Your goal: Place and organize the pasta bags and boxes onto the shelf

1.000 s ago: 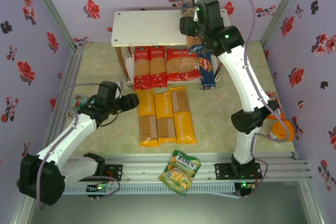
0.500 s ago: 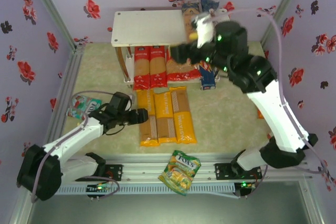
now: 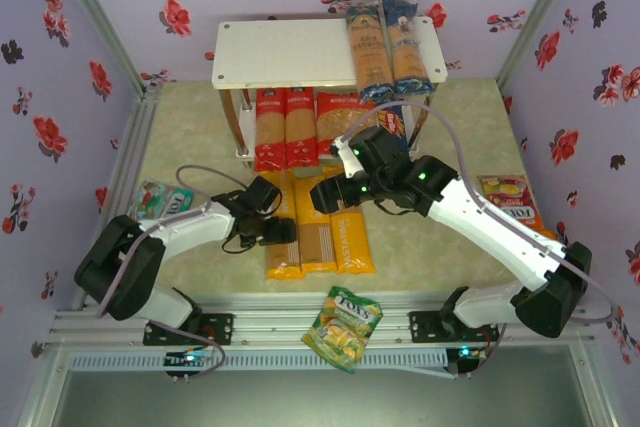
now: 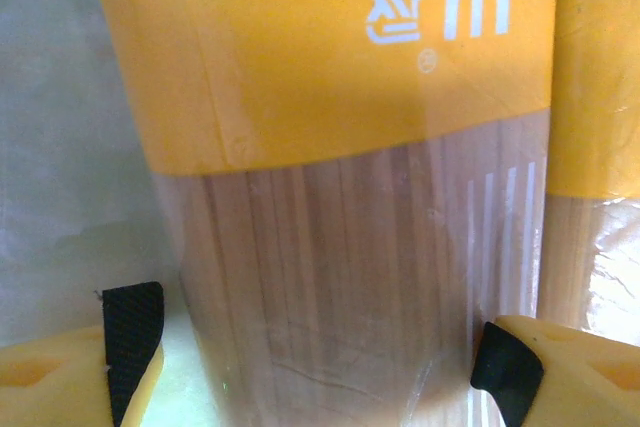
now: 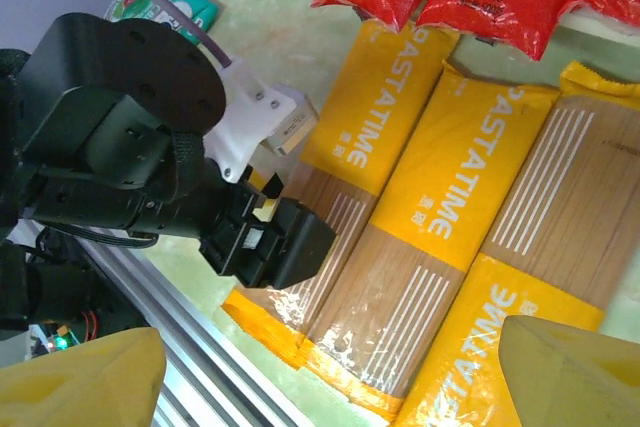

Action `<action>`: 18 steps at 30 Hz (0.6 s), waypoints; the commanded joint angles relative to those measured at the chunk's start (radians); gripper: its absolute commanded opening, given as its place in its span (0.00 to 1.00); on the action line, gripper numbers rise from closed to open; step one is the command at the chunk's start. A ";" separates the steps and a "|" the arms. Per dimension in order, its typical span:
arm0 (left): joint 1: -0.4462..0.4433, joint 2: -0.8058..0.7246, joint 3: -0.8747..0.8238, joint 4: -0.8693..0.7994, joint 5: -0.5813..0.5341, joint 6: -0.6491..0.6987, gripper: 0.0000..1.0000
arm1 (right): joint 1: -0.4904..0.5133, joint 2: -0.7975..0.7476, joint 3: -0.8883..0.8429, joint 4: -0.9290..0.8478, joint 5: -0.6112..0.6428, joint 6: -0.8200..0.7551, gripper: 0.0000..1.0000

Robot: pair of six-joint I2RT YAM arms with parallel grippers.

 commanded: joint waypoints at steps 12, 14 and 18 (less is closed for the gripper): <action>-0.038 0.061 0.048 0.155 0.088 -0.055 0.89 | 0.007 0.040 0.010 0.040 -0.013 -0.003 0.88; -0.039 0.041 0.052 0.161 0.087 -0.059 0.89 | 0.007 0.048 0.013 0.039 -0.017 -0.008 0.88; -0.039 0.028 0.054 0.162 0.091 -0.059 0.90 | 0.006 0.058 0.010 0.036 -0.016 -0.012 0.89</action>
